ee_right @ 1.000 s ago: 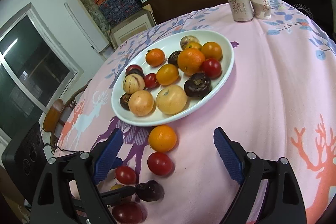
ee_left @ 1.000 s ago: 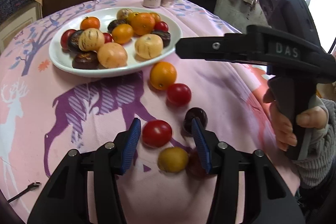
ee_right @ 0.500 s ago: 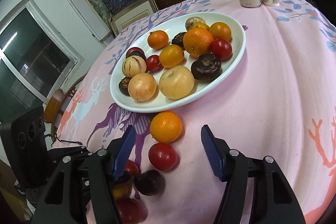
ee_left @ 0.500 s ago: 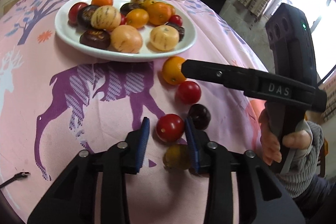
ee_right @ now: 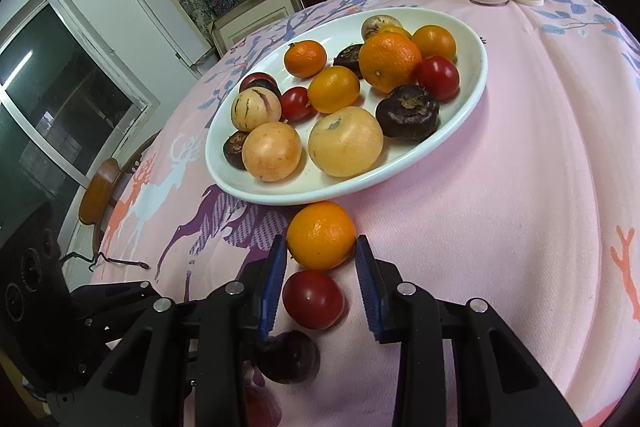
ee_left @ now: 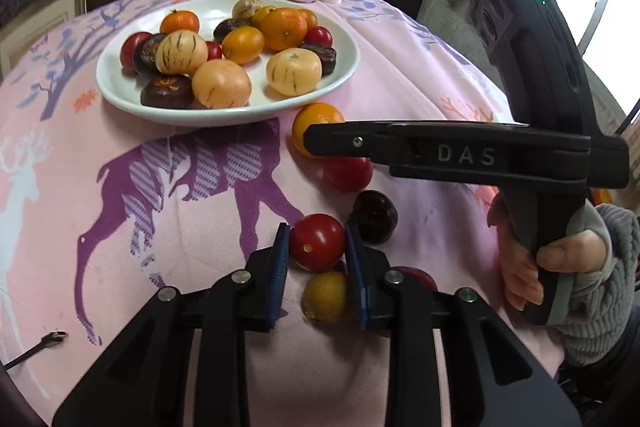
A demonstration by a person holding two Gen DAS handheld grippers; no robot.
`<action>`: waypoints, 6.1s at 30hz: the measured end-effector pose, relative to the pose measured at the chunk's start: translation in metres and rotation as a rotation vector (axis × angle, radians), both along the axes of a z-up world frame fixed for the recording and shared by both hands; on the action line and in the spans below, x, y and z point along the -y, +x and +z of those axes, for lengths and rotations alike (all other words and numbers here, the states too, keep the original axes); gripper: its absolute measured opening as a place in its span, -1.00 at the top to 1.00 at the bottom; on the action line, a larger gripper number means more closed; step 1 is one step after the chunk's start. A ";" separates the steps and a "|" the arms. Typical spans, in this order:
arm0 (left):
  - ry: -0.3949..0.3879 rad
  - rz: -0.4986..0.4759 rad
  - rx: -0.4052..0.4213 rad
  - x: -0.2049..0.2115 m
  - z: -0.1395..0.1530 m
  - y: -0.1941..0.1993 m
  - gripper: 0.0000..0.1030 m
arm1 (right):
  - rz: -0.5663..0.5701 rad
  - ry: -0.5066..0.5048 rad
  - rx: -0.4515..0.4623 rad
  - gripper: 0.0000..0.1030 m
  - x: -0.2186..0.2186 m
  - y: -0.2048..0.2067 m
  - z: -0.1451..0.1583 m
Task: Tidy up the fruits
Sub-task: 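Move the left tool to the remaining fruits and grasp a red tomato, then grasp a small orange with the right tool while the left tool holds the tomato, then place the tomato and orange onto the white plate and open both tools, then grasp a small yellow fruit with the left tool while the right tool grasps a dark red plum, then carry the yellow fruit and plum onto the white plate and open both tools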
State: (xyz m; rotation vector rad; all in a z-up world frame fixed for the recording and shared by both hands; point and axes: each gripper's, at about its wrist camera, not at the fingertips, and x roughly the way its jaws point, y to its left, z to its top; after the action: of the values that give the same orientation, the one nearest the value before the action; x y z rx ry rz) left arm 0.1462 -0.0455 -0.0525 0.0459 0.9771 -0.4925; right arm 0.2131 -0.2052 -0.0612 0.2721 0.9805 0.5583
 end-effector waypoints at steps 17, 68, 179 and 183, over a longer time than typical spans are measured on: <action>0.140 0.219 0.168 -0.025 0.015 0.009 0.48 | -0.021 -0.001 0.056 0.31 0.009 -0.010 0.011; 0.064 0.267 0.228 -0.034 0.049 0.040 0.48 | -0.369 -0.285 0.118 0.31 0.118 0.010 0.003; 0.146 0.272 0.313 -0.008 0.070 0.089 -0.23 | -0.071 -0.113 0.316 -0.42 0.013 -0.035 0.060; 0.176 0.276 0.352 -0.006 0.073 0.061 -0.31 | 0.002 -0.126 0.243 -0.42 0.003 -0.061 0.041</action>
State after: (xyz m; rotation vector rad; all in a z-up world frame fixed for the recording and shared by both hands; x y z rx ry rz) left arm 0.2076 -0.0397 0.0204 0.1490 0.6647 -0.1350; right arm 0.1521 -0.2081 -0.0202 0.0878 0.7768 0.5154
